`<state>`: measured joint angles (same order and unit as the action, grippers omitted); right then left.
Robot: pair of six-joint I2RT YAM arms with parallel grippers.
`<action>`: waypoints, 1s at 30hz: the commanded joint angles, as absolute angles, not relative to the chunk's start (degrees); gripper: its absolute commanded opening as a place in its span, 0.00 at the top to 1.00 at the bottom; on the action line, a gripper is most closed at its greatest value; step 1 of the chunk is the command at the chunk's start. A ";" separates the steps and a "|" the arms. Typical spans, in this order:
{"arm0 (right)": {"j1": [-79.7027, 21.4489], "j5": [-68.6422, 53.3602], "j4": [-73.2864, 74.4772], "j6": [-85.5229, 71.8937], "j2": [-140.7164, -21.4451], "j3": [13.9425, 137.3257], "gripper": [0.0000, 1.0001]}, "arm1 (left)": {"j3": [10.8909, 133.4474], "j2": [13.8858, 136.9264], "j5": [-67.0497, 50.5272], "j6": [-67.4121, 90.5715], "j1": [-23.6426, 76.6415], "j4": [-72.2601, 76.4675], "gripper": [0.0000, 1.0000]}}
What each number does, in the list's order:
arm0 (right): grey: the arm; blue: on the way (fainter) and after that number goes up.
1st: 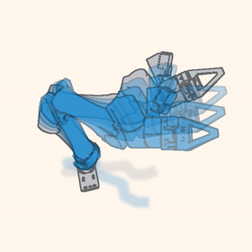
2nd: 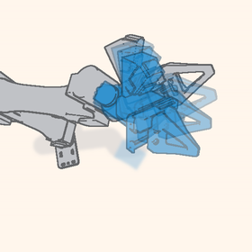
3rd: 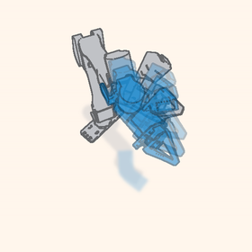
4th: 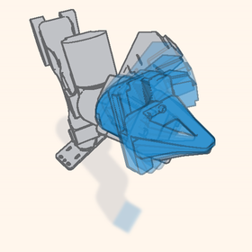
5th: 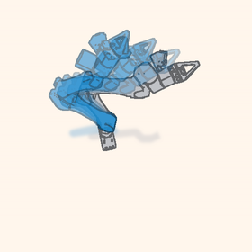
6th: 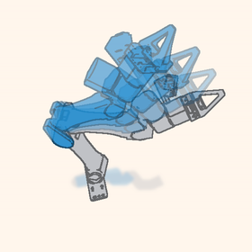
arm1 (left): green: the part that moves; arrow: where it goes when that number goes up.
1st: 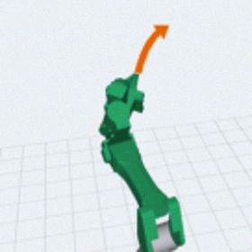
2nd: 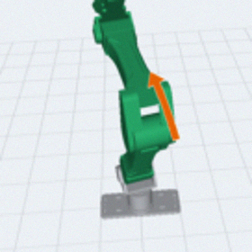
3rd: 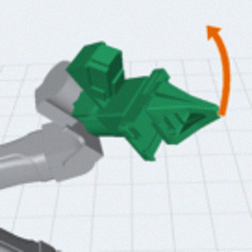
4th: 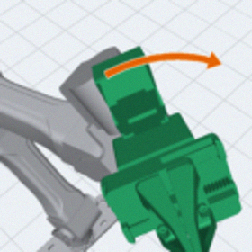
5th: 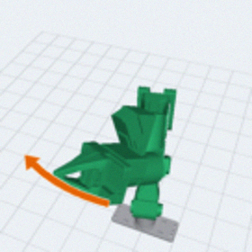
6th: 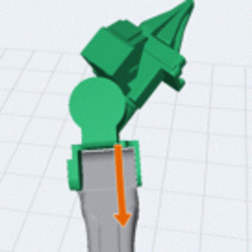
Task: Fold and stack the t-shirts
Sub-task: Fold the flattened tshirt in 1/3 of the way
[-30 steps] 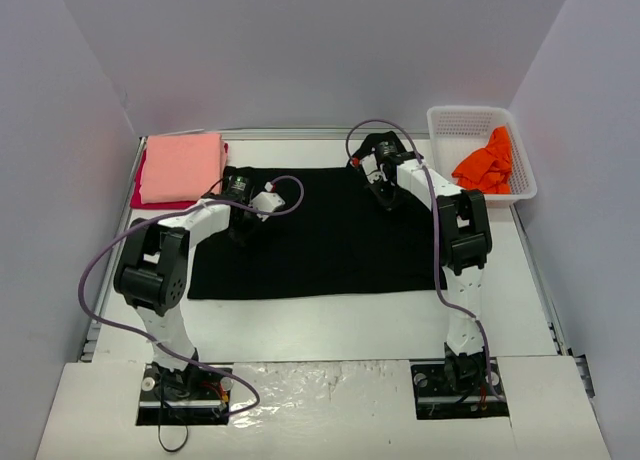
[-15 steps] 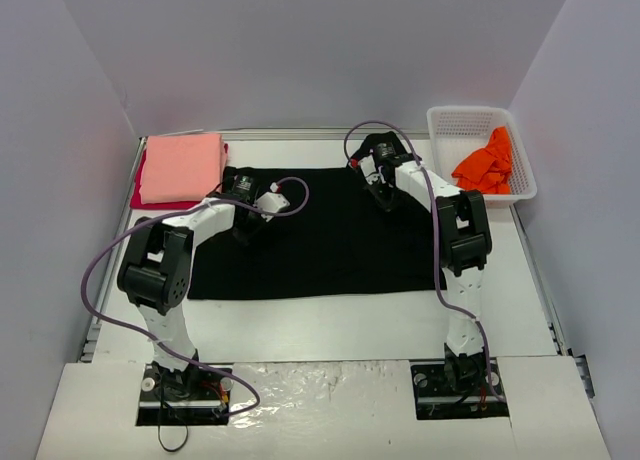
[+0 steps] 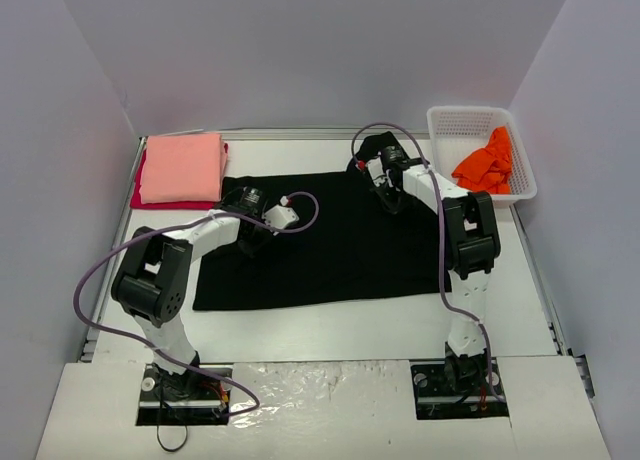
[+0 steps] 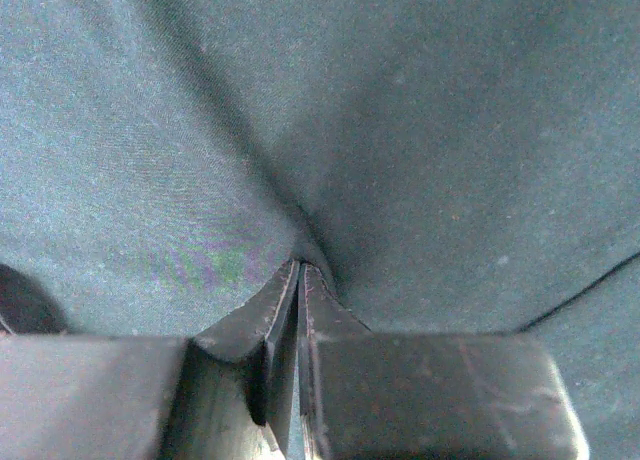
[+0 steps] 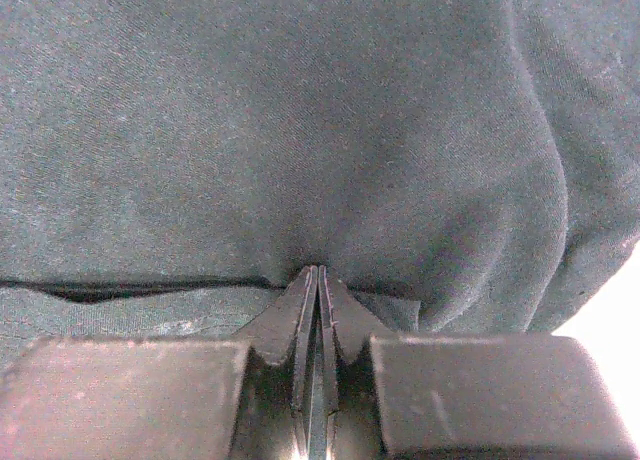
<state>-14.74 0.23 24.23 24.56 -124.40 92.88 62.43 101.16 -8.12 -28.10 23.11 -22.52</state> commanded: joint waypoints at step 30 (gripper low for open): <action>-18.72 2.29 37.09 22.85 -118.40 105.38 0.69 | 78.64 95.18 -0.89 -29.79 25.14 -30.15 0.66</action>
<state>-18.09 1.72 32.10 23.94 -120.36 102.69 72.55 96.71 -5.85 -28.51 25.17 -30.59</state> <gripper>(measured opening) 0.290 0.334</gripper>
